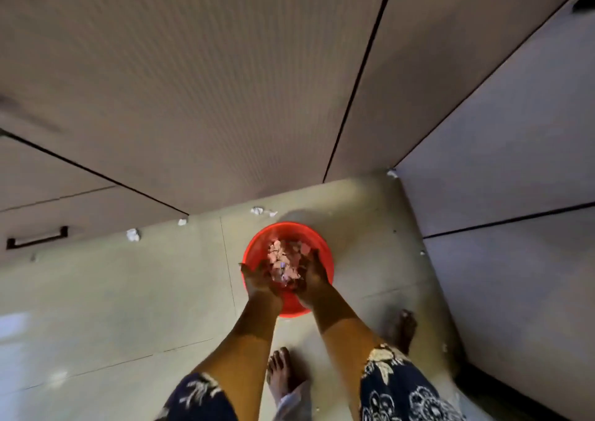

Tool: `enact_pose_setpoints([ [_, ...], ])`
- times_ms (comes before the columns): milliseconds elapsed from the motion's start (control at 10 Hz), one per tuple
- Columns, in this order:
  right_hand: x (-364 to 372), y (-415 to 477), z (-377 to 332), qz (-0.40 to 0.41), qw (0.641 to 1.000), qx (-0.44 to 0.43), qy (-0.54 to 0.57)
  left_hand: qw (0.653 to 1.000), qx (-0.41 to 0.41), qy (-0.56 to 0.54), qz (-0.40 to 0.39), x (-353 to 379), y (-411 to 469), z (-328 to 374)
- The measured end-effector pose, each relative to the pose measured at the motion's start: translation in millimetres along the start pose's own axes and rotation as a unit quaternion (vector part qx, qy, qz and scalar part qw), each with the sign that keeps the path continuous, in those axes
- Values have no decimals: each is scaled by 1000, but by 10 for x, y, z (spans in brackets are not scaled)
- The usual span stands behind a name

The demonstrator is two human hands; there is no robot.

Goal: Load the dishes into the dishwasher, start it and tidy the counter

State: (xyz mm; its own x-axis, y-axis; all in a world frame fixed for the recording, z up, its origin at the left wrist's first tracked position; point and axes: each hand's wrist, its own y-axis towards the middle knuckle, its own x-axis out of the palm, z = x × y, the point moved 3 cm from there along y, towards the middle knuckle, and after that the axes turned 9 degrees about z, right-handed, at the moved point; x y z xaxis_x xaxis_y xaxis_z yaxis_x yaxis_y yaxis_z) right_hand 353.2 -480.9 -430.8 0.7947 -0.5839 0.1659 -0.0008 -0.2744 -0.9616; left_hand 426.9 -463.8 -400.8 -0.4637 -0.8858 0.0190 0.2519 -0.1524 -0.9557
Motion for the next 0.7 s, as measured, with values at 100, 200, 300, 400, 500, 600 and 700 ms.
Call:
enact_pose_setpoints([
  [100,-72,269,104,-15,998,28,-60,996,-32,83,-7,-162,505,52],
  [200,-235,371,126,72,990,8,-119,995,-20,101,7,-317,697,106],
  [300,-341,394,98,174,962,-56,-203,989,29,132,58,-392,657,182],
  [400,-322,326,55,130,969,-48,-205,984,34,173,-5,-404,551,223],
  [500,-253,152,12,69,966,-18,-250,978,34,199,-60,-345,395,278],
  [600,-310,-57,-121,117,942,-76,-304,977,48,207,-26,-298,165,347],
  [700,-226,-454,-237,92,904,-146,-390,973,53,214,-66,-236,-286,391],
])
